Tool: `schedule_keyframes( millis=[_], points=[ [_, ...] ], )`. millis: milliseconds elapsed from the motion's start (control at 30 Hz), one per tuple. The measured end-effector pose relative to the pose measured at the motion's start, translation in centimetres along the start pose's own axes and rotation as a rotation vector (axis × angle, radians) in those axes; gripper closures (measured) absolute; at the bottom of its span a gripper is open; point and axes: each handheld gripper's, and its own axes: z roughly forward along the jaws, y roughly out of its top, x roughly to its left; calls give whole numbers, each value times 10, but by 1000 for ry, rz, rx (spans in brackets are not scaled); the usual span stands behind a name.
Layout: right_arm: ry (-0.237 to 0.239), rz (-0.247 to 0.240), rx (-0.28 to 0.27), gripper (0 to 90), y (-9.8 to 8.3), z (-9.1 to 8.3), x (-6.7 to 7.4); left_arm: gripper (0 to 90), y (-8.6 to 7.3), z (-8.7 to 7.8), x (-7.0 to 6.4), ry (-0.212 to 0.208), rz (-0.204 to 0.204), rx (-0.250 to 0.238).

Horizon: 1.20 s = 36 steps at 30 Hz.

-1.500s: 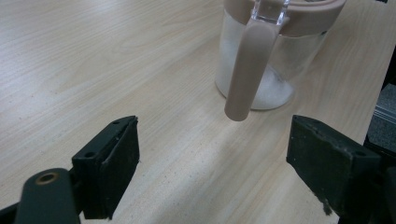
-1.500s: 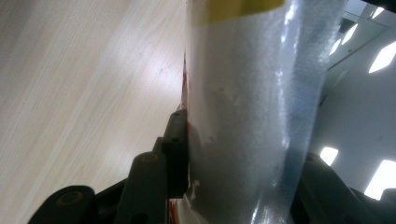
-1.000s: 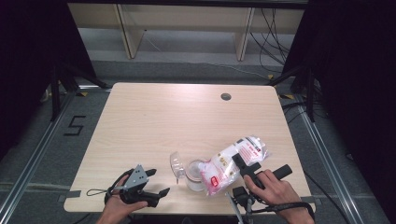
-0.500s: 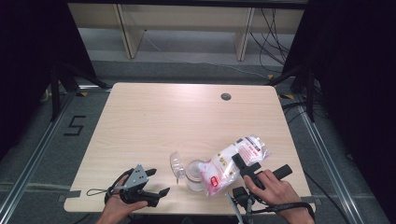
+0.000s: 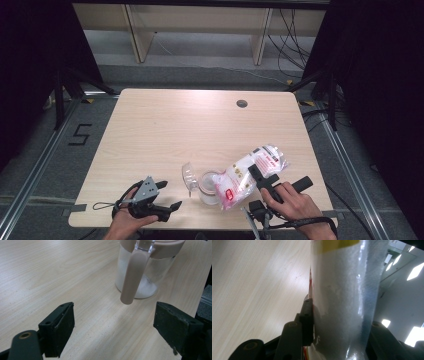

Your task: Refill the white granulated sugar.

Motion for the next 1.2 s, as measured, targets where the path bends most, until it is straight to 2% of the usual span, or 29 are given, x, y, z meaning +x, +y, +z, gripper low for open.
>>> schedule_keyframes(
  millis=[300, 367, 400, 433, 500, 533, 567, 600, 633, 700, 767, 800, 867, 900, 1033, 1100, 1133, 1200],
  points=[
    [2, 8, -1, 648, 0, 0, 0, 166, 0, 0, 0, -4, -4, -6],
    [-2, 9, -13, 649, 0, 1, 0, 166, 0, 0, 1, -2, 5, 2],
    [-3, 5, -16, 649, 0, 1, 0, 166, 1, 0, 1, 0, 26, 4],
    [-2, 10, -14, 649, 0, 1, 0, 166, 0, 0, 1, -2, 16, 2],
    [-3, 7, -15, 650, 0, 1, 0, 166, 0, -1, 1, 0, 24, 5],
    [-1, 8, -14, 650, 0, 1, 0, 166, 1, -1, 3, 0, 45, 15],
    [8, 58, 21, 651, -1, -2, 4, 166, 1, -1, 3, 0, 42, 14],
    [4, 36, 8, 651, -1, -1, 3, 166, 0, -1, 2, 0, 32, 13],
    [-3, -10, -4, 651, 0, 0, -1, 166, 0, 0, 0, -2, -4, -1],
    [-1, 27, 1, 651, 0, -1, 1, 166, 0, 0, 1, 2, 10, 5],
    [1, 13, 3, 652, 0, -1, 0, 166, 0, -1, 2, 0, 29, 13],
    [1, 20, 1, 652, 0, -1, 1, 166, 0, -1, 2, 4, 19, 15],
    [-1, -1, -15, 653, 0, 0, -1, 166, 0, 0, 1, -3, 7, 3],
    [0, 8, -11, 653, 0, 0, 0, 166, 0, 0, 0, -6, 2, 0],
    [1, 17, -10, 655, -1, -1, 0, 166, 0, 0, 0, -5, 3, 0],
    [3, 15, -11, 656, -1, -1, 0, 166, 0, -1, 1, 1, 18, 11],
    [3, 14, -11, 657, -1, 0, 0, 166, 0, 0, 0, -5, 2, -2],
    [1, 21, -11, 659, -1, 0, 0, 166, 0, 0, 1, -4, 4, -1]
  ],
)
